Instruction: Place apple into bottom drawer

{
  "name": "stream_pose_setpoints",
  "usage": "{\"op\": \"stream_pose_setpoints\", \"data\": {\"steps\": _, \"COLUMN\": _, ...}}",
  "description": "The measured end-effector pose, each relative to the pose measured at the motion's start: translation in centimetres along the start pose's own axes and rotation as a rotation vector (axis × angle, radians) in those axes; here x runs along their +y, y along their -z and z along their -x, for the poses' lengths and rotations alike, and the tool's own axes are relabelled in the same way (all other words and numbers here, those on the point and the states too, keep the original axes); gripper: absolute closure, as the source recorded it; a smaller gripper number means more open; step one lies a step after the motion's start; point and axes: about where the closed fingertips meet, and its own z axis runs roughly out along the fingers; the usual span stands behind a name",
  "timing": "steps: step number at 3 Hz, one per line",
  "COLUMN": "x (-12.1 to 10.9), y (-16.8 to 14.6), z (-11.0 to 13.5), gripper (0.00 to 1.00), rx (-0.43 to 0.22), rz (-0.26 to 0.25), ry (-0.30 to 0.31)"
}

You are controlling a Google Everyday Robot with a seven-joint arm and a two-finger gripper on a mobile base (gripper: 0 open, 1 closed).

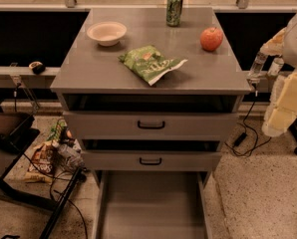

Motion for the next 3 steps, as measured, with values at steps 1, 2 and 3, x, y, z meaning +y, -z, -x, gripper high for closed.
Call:
{"op": "stream_pose_setpoints", "data": {"steps": 1, "x": 0.0, "y": 0.0, "z": 0.0, "gripper": 0.0, "rx": 0.0, "rz": 0.0, "ry": 0.0}}
{"op": "stream_pose_setpoints", "data": {"steps": 2, "x": -0.3, "y": 0.3, "z": 0.0, "gripper": 0.0, "rx": -0.011, "rz": -0.014, "ry": -0.014}}
{"op": "stream_pose_setpoints", "data": {"steps": 3, "x": -2.0, "y": -0.1, "z": -0.1, "gripper": 0.0, "rx": -0.081, "rz": -0.053, "ry": -0.063}}
